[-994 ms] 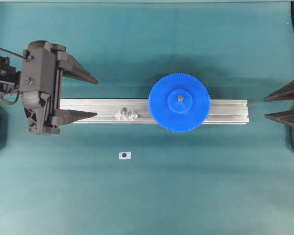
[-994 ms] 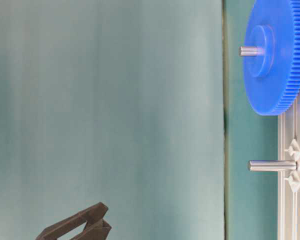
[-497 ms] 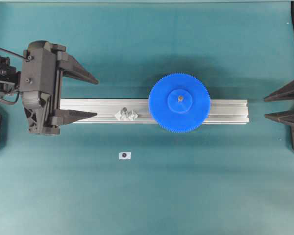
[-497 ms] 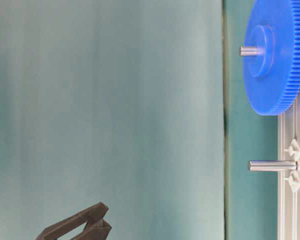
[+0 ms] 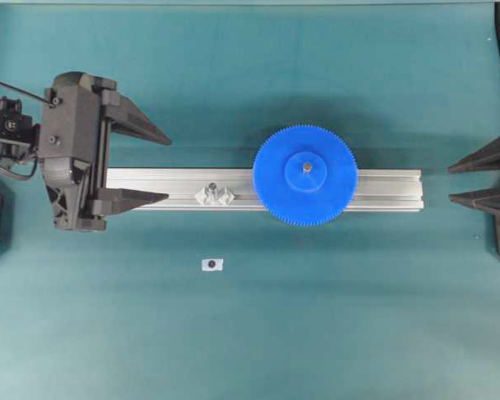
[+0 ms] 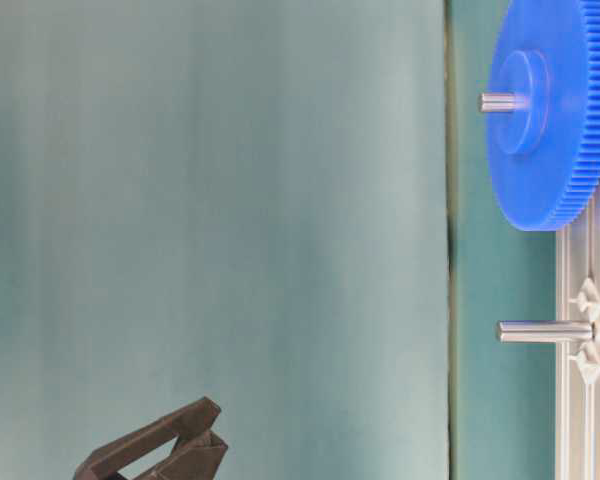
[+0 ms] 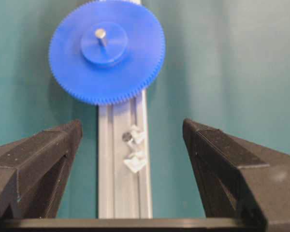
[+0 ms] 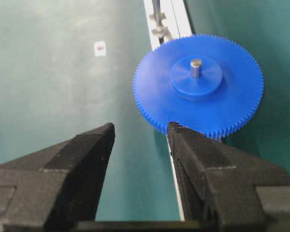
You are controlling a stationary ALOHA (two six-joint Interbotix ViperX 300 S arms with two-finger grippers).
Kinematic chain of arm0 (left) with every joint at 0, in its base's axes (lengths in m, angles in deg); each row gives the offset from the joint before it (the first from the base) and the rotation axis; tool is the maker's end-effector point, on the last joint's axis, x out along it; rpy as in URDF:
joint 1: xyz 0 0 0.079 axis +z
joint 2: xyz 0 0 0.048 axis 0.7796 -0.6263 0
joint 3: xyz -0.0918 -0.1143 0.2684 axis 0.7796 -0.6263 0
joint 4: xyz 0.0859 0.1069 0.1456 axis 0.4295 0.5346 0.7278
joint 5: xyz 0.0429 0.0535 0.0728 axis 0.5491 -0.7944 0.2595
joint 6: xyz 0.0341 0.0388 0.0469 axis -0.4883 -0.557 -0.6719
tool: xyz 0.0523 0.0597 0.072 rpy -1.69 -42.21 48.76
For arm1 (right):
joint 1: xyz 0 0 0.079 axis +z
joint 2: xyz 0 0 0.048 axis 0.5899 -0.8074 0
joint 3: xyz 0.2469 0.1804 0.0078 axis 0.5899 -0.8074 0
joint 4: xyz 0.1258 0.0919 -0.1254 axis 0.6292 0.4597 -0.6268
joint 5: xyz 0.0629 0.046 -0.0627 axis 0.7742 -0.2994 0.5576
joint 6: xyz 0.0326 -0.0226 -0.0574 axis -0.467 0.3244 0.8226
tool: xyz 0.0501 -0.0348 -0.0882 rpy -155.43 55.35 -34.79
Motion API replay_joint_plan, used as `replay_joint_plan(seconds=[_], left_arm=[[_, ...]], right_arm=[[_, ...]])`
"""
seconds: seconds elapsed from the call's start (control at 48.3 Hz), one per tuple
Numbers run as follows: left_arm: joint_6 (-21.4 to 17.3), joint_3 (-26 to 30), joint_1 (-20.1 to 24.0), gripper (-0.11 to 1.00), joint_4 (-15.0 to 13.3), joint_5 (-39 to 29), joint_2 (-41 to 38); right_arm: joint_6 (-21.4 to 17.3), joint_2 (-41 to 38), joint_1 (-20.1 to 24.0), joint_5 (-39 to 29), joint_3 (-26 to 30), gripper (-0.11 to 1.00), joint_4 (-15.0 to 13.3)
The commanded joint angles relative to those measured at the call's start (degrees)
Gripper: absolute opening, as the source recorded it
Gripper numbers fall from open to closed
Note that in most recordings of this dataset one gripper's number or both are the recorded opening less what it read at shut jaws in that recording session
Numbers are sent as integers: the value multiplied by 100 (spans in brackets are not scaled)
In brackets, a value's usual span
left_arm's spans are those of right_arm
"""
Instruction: Insert the large gear onto the shaft.
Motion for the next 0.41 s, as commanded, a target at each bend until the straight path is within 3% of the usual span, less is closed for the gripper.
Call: replay_joint_plan(seconds=[0.0,0.393], left_arm=[[0,53,-26,87,18,53,26],[9,9,-26,87,18,53,44]], right_arm=[[-44,-44,-9,53,53,57,-9],[-44,-44,-9,53,35,57,-9]])
